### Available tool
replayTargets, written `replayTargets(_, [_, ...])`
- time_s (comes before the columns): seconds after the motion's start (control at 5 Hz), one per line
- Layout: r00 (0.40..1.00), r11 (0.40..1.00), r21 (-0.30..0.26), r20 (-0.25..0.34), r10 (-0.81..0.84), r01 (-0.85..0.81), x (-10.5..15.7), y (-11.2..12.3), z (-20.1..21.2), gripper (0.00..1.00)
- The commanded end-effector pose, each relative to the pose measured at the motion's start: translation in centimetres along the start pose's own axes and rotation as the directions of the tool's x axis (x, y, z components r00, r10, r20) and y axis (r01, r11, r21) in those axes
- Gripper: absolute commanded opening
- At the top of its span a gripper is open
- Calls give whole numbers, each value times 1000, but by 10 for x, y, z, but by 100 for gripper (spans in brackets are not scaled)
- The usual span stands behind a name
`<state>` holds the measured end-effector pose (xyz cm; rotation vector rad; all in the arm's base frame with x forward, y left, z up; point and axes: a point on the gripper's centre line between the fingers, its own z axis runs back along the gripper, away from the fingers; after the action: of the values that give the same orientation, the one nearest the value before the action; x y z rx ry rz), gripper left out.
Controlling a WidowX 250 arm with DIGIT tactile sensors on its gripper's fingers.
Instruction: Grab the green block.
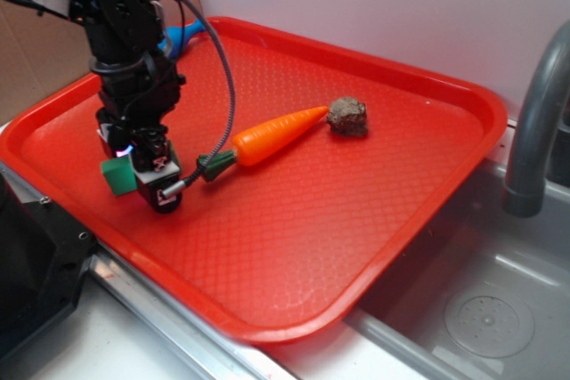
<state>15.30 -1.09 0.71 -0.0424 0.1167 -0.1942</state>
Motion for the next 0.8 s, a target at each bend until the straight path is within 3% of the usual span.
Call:
replayTargets(0.0, [999, 1000, -13, 45, 24, -23, 1, -6, -3, 0])
replayTargets(0.2, [998, 1000, 7, 57, 24, -24, -4, -5, 10, 0])
replayTargets(0.4, [993, 993, 75, 80, 81, -87, -8, 8, 53, 0])
replayTargets(0.6, [959, 970, 64, 179, 218, -233, -2, 37, 106, 0])
